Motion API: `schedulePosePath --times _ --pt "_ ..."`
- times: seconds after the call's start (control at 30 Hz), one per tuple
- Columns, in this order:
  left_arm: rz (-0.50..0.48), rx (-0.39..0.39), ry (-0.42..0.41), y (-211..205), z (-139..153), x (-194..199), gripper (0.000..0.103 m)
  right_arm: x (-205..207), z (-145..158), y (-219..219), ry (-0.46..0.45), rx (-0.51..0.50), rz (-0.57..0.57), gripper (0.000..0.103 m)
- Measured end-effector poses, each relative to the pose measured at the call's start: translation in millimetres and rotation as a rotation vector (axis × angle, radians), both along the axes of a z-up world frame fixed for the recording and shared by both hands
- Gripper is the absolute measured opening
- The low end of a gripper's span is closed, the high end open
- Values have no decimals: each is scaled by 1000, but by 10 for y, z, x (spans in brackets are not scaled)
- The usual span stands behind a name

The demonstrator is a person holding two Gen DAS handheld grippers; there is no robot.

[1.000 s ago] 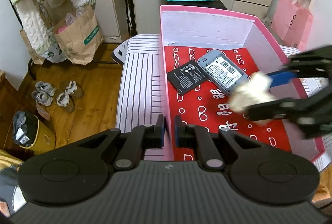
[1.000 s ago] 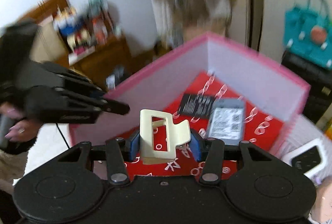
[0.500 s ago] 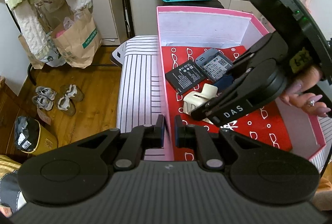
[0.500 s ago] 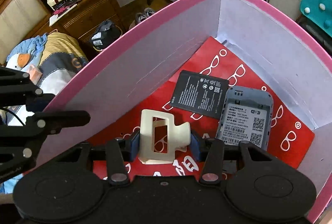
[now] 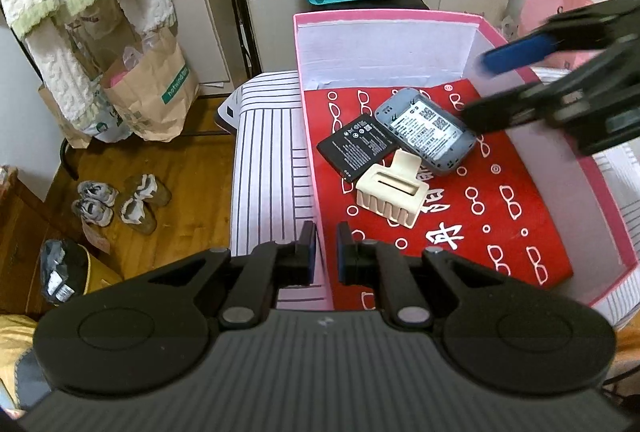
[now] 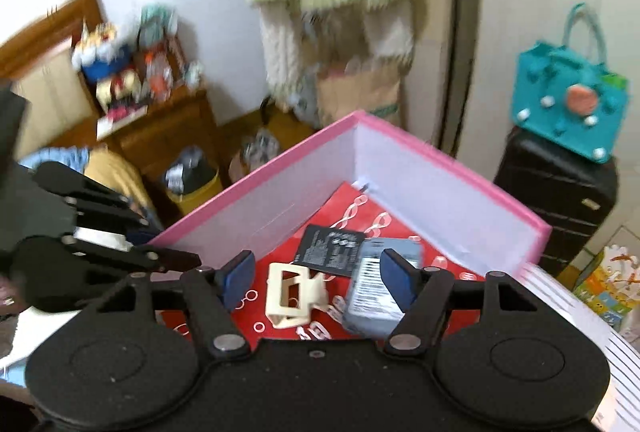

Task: Organize rigid objects
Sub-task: 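Place the cream clip into the pink box and open the right gripper, then grasp the white charger cube with the right gripper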

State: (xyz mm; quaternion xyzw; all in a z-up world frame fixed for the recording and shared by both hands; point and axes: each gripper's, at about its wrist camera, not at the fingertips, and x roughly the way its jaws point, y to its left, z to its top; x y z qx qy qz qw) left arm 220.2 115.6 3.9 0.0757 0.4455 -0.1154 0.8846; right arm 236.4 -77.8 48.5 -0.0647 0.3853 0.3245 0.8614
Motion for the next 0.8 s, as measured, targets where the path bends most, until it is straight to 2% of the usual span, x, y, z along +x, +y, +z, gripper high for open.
schedulePosePath --times 0.1,0.23,0.47,0.8 --pt "-24 35 1 -37 7 -22 9 -224 118 -309 -46 34 -65 76" --pt "-44 77 5 -90 21 -39 9 -461 84 -701 -73 51 -162 76" --pt "-64 134 3 -149 32 -104 9 -843 -355 -1143 -79 43 -281 77" --pt "-69 175 16 -196 47 -143 9 -1125 -912 -1248 -15 51 -287 77"
